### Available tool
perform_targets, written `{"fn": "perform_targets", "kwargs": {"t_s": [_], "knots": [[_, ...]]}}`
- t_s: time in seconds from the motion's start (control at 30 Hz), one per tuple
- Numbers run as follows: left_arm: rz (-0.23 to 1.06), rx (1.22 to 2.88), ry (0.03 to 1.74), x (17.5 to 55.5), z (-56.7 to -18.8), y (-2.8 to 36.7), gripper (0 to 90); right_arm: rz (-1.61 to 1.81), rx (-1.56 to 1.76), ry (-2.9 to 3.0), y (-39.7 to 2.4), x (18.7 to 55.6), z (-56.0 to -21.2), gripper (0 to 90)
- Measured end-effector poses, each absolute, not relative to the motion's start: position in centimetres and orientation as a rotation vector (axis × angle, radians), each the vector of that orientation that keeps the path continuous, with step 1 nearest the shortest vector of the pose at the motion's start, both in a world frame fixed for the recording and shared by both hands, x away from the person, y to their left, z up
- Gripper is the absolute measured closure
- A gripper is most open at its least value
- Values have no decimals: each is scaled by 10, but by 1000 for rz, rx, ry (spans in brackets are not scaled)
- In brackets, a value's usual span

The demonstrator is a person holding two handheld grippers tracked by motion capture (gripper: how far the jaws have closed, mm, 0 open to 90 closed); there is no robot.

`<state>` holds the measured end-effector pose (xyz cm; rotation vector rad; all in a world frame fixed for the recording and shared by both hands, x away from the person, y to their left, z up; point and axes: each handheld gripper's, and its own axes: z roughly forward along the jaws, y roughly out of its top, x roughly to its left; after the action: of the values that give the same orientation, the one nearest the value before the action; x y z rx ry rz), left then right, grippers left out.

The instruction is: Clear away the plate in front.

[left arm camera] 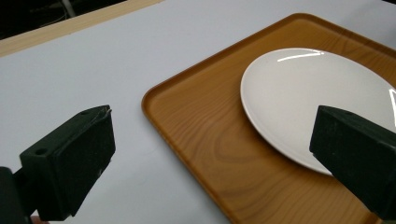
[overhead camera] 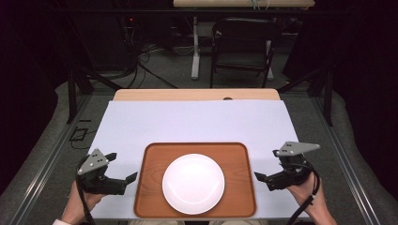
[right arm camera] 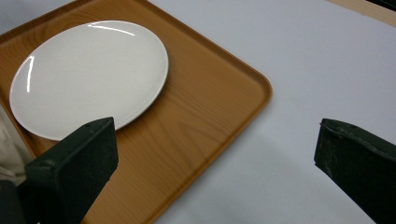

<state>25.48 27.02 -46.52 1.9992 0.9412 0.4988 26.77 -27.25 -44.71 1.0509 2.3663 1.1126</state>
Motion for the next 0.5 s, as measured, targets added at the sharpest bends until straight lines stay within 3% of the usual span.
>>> {"fn": "perform_targets", "kwargs": {"t_s": [0.2, 0.5], "knots": [[527, 1966, 970, 243, -473, 288, 2, 1198, 1127, 2275, -301, 248, -458, 0], [555, 1982, 1001, 237, -486, 296, 2, 1187, 1214, 2316, -309, 239, -481, 0]]}}
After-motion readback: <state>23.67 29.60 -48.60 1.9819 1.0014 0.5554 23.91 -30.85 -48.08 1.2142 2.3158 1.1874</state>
